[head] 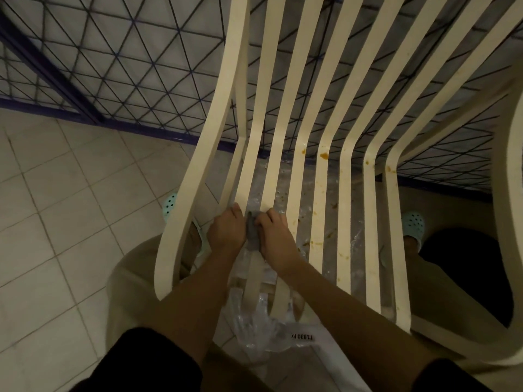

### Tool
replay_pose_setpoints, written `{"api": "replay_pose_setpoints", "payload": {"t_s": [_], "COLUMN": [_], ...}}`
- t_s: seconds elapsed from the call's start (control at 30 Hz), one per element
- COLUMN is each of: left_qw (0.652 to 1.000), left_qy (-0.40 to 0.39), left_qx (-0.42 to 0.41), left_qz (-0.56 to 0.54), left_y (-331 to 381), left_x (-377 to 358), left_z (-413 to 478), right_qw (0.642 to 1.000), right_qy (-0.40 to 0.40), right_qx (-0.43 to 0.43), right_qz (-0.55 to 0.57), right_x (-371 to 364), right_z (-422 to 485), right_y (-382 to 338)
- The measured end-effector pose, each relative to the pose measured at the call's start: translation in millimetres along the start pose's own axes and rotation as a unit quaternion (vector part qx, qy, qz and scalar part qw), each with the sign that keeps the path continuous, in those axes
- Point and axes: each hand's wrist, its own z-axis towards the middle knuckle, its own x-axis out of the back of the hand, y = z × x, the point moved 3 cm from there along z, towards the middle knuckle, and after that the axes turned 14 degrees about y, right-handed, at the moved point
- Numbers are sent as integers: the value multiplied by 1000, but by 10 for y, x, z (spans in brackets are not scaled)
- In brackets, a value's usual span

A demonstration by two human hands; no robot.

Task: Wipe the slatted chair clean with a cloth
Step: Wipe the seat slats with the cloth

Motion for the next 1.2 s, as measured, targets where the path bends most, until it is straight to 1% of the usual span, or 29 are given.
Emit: {"api": "replay_pose_setpoints", "payload": {"t_s": [0.13,0.3,0.43,0.5,0.6,0.7,0.83,1.03,1.1,1.2], "left_qw": [999,996,995,993,992,994,996,991,988,985], "left_qy": [16,34,18,19,37,43,43,48,38,21], "left_qx": [-19,6,29,33,3,-23,-35,1,14,31], "left_qz": [-39,-84,-91,-111,-118,-100,-69,-124,-150,-170], "left_y": [-110,-142,-178,-169,-153,-171,-342,-579,-596,-600], "left_x": [-117,-243,-268,-239,-180,-88,5,143,186,206], "left_z": [61,99,103,103,72,-83,-380,-849,-910,-896], "right_qw": [1000,999,998,998,997,997,996,996,996,996], "right_qy": [-4,-9,-7,-11,-31,-44,-57,-70,-60,-69], "right_qx": [-16,-34,-56,-58,-62,-63,-73,-62,-63,-60], "right_qz": [-1,-22,-25,-28,-29,-17,-9,-3,2,-1], "right_x": [7,53,52,51,42,42,52,95,112,121], "right_z": [312,702,701,623,408,97,-248,-698,-833,-1003], "right_y": [114,205,182,134,74,-25,-156,-335,-394,-468]}}
